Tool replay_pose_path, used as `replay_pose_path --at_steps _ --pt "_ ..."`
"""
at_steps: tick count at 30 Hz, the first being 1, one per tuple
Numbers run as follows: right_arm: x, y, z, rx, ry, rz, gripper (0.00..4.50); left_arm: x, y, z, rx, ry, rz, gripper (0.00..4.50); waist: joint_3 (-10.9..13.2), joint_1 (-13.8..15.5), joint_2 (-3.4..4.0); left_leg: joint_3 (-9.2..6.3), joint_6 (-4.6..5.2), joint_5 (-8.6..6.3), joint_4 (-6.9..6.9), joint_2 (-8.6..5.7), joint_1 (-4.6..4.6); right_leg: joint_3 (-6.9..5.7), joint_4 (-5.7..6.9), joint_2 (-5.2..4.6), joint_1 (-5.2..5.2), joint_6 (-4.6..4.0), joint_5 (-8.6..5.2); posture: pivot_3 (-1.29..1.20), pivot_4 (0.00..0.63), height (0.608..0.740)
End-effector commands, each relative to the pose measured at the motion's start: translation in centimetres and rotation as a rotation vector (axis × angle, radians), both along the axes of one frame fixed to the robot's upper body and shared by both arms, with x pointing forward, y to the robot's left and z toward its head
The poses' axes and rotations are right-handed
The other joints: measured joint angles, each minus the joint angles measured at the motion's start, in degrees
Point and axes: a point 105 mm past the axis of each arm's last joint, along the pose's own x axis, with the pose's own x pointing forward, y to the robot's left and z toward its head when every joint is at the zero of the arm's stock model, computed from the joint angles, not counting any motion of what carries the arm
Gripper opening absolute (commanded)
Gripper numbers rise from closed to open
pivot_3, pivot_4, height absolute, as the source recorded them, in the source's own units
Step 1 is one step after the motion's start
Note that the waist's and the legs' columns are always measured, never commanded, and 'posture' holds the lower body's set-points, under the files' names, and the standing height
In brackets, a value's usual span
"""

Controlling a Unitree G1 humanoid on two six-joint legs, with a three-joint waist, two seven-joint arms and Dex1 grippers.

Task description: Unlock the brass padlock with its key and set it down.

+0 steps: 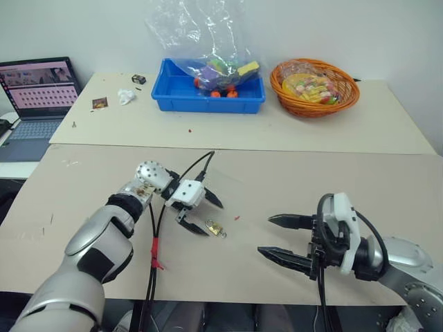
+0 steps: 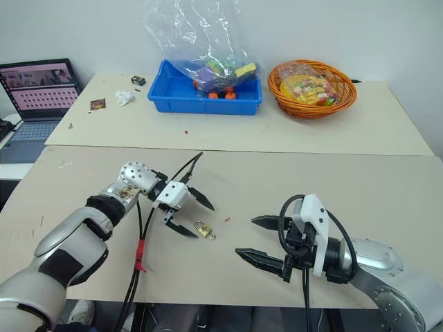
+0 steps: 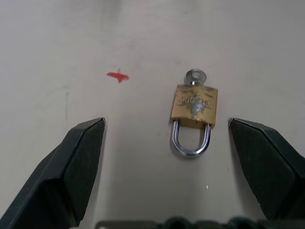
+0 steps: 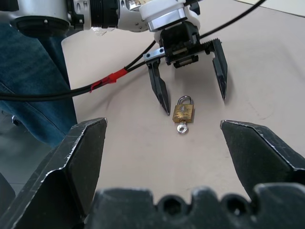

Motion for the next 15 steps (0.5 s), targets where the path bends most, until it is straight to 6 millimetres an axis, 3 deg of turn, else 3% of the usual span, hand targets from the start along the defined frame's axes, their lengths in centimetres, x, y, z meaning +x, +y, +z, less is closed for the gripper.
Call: replay_pose_path --at_steps 1,9,12,15 --pt "-0.28 -0.01 0.9 -0.006 -0.045 0.003 4.5 -0.77 -0.61 -0.44 0.011 -0.014 -0.067 4.44 0.0 -0.02 0.0 0.0 0.0 0.0 0.01 0.0 0.0 0.0 0.0 0.0 0.0 0.0 0.0 0.0 0.15 0.74" --pt "-0.18 -0.01 1.67 -0.002 -0.069 0.005 4.5 -1.56 -0.11 -1.12 0.025 -0.012 -0.103 4.44 0.0 -0.04 0.0 0.01 0.0 0.0 0.01 0.01 0.0 0.03 0.01 0.0 -0.02 -0.03 0.01 0.0 0.15 0.74" --pt "-0.12 -0.06 1.66 -0.002 -0.068 0.002 4.5 -1.6 0.08 -1.07 0.024 0.016 -0.088 3.73 -0.01 -0.19 0.0 0.01 0.0 0.0 0.01 0.01 0.01 0.05 0.03 0.0 -0.01 -0.03 0.02 0.0 0.15 0.74" --pt "-0.07 -0.06 1.75 0.001 -0.072 0.001 4.5 -1.47 0.02 -0.83 0.016 0.026 -0.075 2.65 -0.01 -0.13 0.0 0.02 0.0 0.0 0.08 0.01 0.02 0.06 0.11 0.0 -0.01 -0.03 0.02 0.0 0.15 0.74"
